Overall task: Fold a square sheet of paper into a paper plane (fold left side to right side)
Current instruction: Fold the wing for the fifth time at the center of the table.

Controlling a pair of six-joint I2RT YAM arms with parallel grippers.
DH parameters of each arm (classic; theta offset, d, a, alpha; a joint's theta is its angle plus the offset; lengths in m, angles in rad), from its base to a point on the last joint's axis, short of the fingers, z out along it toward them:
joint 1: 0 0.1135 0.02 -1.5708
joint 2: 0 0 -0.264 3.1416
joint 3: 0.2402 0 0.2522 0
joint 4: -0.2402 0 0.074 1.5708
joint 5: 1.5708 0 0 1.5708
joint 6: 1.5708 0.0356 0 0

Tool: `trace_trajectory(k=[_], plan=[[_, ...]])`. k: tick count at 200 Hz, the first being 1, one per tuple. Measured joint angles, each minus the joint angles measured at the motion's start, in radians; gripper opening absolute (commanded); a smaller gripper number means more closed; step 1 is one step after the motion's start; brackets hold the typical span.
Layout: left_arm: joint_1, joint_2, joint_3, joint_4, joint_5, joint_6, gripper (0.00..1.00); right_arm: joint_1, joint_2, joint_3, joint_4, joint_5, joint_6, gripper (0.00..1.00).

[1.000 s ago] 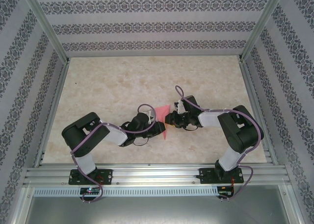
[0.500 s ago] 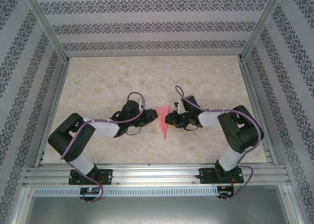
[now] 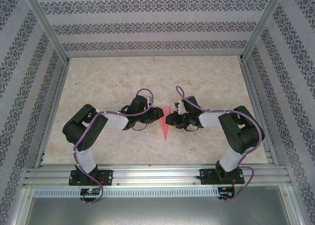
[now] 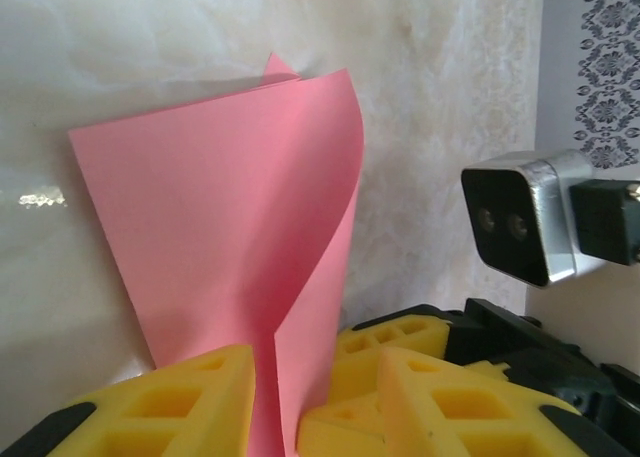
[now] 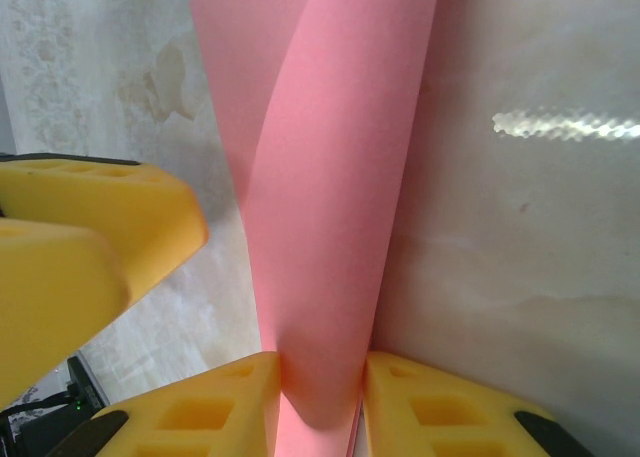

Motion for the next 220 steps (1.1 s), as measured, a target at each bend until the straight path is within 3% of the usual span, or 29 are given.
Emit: trace_trajectory(k=[105, 220], plan=[[0.000, 0.072, 0.051, -0.022, 0.024, 0.018, 0.34, 0.000, 0.000, 0.000, -0.001, -0.001, 0.000, 0.28], [0.000, 0.086, 0.058, -0.027, 0.052, 0.032, 0.05, 0.000, 0.001, 0.004, -0.008, -0.001, -0.003, 0.29]])
